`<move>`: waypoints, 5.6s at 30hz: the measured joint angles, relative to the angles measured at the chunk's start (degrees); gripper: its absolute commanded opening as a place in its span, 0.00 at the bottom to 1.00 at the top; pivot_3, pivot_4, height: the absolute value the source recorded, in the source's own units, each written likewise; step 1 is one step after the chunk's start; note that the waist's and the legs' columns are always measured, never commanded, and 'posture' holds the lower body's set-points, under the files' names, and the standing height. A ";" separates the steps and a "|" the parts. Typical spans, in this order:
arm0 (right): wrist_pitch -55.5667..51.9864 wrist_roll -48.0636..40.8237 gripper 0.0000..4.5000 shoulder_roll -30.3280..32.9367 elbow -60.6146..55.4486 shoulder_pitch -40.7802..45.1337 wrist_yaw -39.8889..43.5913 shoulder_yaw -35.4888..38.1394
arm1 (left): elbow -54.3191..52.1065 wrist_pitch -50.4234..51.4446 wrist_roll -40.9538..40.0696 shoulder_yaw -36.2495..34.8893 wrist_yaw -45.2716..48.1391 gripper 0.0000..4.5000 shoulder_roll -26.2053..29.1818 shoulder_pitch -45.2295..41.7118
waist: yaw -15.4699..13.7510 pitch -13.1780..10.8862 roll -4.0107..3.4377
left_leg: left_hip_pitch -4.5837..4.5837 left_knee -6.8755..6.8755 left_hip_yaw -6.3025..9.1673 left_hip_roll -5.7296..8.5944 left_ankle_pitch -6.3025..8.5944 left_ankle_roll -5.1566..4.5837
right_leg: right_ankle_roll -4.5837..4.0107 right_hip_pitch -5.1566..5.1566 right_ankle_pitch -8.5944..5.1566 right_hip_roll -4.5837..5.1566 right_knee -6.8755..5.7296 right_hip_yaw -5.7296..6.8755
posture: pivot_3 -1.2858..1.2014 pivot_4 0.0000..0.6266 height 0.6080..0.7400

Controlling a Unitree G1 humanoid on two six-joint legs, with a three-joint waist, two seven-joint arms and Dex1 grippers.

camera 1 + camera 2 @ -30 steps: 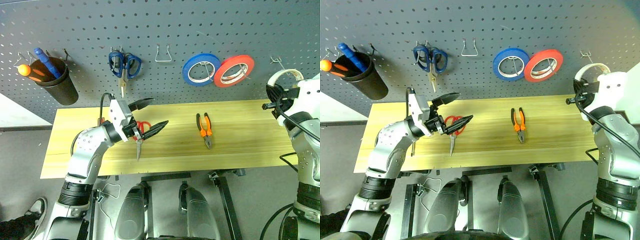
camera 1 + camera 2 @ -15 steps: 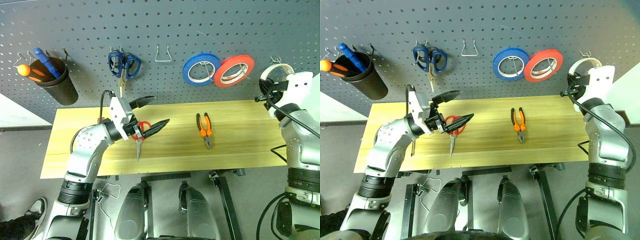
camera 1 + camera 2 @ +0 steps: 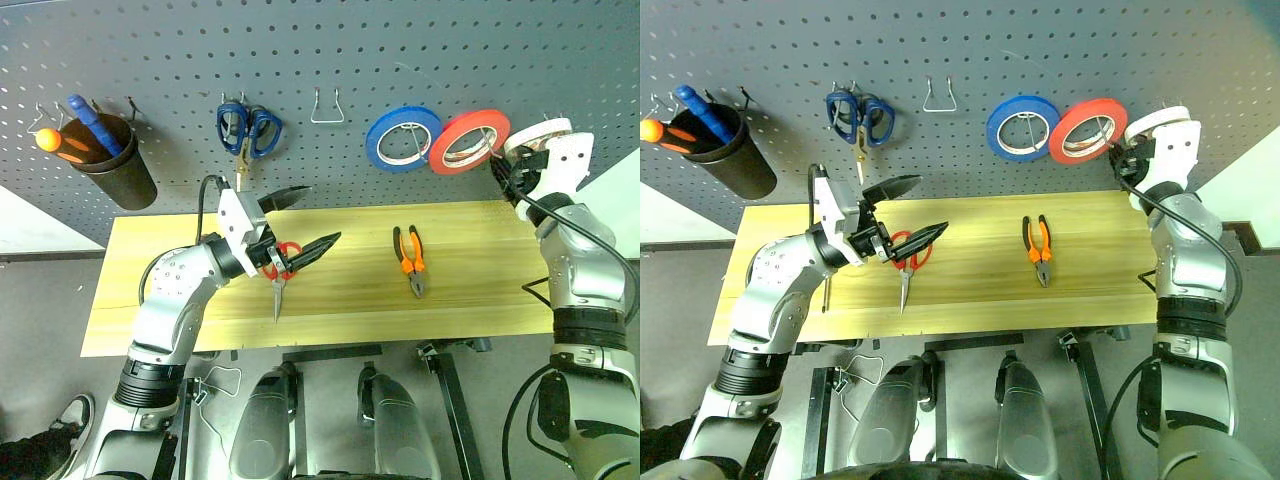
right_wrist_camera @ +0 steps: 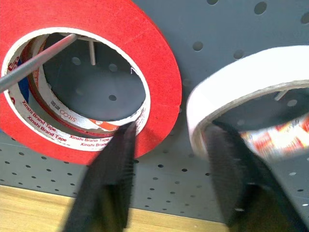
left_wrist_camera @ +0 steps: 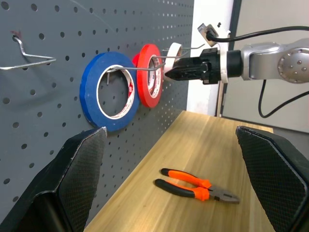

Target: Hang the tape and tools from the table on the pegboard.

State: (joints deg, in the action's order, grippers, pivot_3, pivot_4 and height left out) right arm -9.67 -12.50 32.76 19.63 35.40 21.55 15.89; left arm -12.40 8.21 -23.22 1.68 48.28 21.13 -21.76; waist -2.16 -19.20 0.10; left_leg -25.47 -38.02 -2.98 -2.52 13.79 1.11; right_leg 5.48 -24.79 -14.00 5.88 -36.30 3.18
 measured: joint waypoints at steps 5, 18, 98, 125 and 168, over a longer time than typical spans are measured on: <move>-0.66 0.10 0.91 0.00 -0.82 -1.34 -0.62 0.00 | 0.00 -0.05 0.02 0.09 -0.11 1.00 -0.05 0.01 | -0.01 0.00 0.00 | 0.00 0.00 -0.01 0.00 0.00 0.00 | 0.00 0.00 0.00 0.00 0.00 0.00 | 0.55 0.54 0.82; -22.24 -6.18 0.91 -0.37 -37.94 -22.97 -3.82 2.48 | -1.73 -0.96 1.61 0.70 0.01 1.00 3.88 5.36 | 0.05 -0.04 -0.04 | 0.02 0.04 0.01 -0.17 0.00 0.01 | 0.00 0.00 0.00 0.03 0.03 -0.02 | 0.53 0.57 0.82; -61.72 2.95 0.91 -17.90 -22.95 3.39 -14.57 -17.17 | -13.63 25.20 5.54 5.82 -6.22 1.00 12.59 14.71 | 3.29 -5.35 -0.06 | -1.09 0.04 -0.16 -0.20 -0.14 0.20 | -0.20 -1.79 -0.04 0.07 -0.83 -0.32 | 0.52 0.79 0.82; -61.20 5.48 0.91 -16.09 -18.14 5.39 -12.64 -17.87 | -15.36 26.51 4.66 4.69 -7.32 1.00 13.14 15.97 | 3.26 -5.83 -0.01 | -1.12 0.13 -0.20 -0.21 -0.14 0.21 | -0.21 -1.87 -0.05 0.08 -0.80 -0.34 | 0.52 0.80 0.82; -59.27 -1.22 0.49 -10.96 -36.59 1.44 -2.76 -11.96 | -9.78 21.08 4.29 4.15 -6.72 1.00 11.94 10.79 | 2.71 -6.17 0.09 | -1.45 0.12 -0.47 -0.14 -0.40 0.65 | -0.16 -2.08 -0.05 0.07 -0.75 -0.29 | 0.53 0.59 0.82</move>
State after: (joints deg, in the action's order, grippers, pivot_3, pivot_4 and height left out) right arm -68.95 -13.72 21.80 -16.95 36.84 18.79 3.93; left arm -22.18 29.29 -18.93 5.82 41.56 33.07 -10.97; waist 0.55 -25.37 0.20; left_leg -26.92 -37.90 -3.45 -2.66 13.39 1.76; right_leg 5.31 -26.87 -14.05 5.96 -37.06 2.89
